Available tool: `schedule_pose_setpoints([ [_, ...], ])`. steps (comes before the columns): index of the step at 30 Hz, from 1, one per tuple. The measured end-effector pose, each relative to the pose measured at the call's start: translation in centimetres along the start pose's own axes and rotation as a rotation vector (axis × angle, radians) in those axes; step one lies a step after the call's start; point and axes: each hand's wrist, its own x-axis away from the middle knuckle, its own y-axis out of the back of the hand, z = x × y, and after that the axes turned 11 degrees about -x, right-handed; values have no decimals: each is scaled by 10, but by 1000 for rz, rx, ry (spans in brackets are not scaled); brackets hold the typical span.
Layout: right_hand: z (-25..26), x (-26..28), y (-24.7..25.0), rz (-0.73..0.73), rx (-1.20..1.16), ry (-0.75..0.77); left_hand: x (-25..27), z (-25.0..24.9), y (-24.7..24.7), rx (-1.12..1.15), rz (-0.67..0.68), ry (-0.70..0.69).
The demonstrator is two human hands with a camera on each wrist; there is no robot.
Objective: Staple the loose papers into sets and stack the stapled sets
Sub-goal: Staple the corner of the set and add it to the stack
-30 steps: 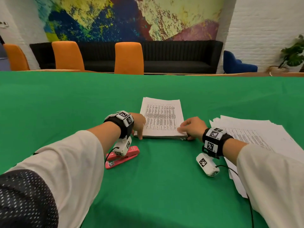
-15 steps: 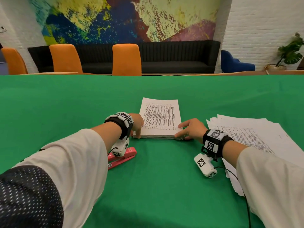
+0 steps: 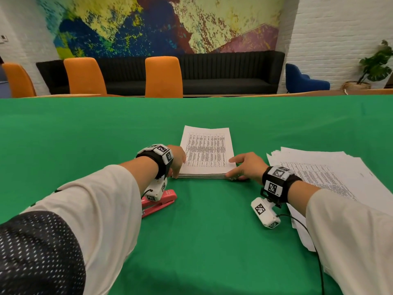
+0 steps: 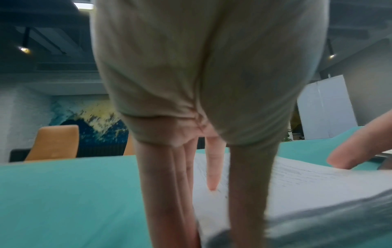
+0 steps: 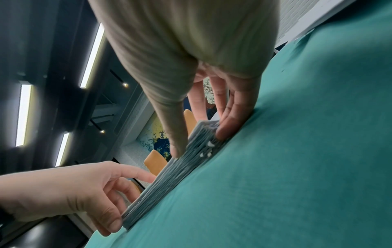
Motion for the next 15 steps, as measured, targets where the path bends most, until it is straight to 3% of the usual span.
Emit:
schedule_pose_setpoints([
  [3,2,3,-3,-9,20,37,-4,4,3,87,66,4],
  [6,3,3,-5,-25,35,24,-7,9,5,164,42,23],
  [12,5,2,-5,-2,56,-5,-5,13,3,94,104,-1],
  [15,8,7,11,4,6,47,4,22,17,138,68,-38],
])
